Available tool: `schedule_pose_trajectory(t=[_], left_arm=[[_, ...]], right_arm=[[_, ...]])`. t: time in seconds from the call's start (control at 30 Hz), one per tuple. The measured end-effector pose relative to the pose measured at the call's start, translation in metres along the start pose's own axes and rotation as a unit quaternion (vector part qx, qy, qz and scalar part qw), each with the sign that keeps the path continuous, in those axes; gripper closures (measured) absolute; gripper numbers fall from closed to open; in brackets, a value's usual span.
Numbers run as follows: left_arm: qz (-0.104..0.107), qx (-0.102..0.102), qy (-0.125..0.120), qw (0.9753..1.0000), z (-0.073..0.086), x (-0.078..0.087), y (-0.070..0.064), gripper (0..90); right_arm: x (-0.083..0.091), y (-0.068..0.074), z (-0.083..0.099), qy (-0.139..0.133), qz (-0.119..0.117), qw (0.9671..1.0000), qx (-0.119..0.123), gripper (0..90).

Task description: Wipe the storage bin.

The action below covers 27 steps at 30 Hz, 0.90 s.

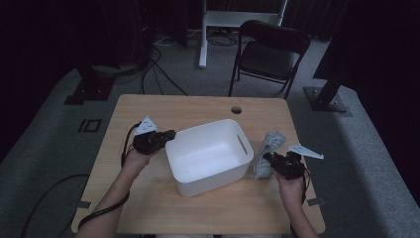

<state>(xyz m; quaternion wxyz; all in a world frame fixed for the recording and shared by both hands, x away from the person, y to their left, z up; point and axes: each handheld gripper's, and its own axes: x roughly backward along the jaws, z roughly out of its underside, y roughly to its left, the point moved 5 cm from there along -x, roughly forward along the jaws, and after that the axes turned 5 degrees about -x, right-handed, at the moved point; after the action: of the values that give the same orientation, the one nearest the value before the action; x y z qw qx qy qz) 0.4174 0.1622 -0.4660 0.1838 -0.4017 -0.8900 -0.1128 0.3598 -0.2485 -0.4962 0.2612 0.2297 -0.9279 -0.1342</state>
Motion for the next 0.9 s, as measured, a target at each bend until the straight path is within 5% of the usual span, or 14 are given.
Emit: schedule_pose_trajectory(t=[0.1, 0.33, 0.5, 0.9], left_arm=[[0.024, 0.002, -0.009, 0.9997, -0.003, -0.001, 0.001, 70.0], [0.05, -0.002, 0.023, 0.9985, -0.004, -0.017, 0.002, 65.5], [0.035, 0.006, 0.016, 0.9992, -0.007, -0.019, 0.002, 78.0], [0.0, 0.019, 0.032, 0.9993, -0.004, -0.011, -0.003, 86.5]], right_arm=[[0.0, 0.001, 0.0, 0.0, -0.001, 1.0, 0.001, 74.4], [0.0, 0.0, 0.0, 0.001, -0.001, 1.0, -0.001, 74.5], [0.001, -0.001, 0.0, 0.0, 0.0, 1.0, -0.003, 74.3], [0.001, 0.0, 0.0, -0.001, 0.0, 1.0, -0.003, 74.3]])
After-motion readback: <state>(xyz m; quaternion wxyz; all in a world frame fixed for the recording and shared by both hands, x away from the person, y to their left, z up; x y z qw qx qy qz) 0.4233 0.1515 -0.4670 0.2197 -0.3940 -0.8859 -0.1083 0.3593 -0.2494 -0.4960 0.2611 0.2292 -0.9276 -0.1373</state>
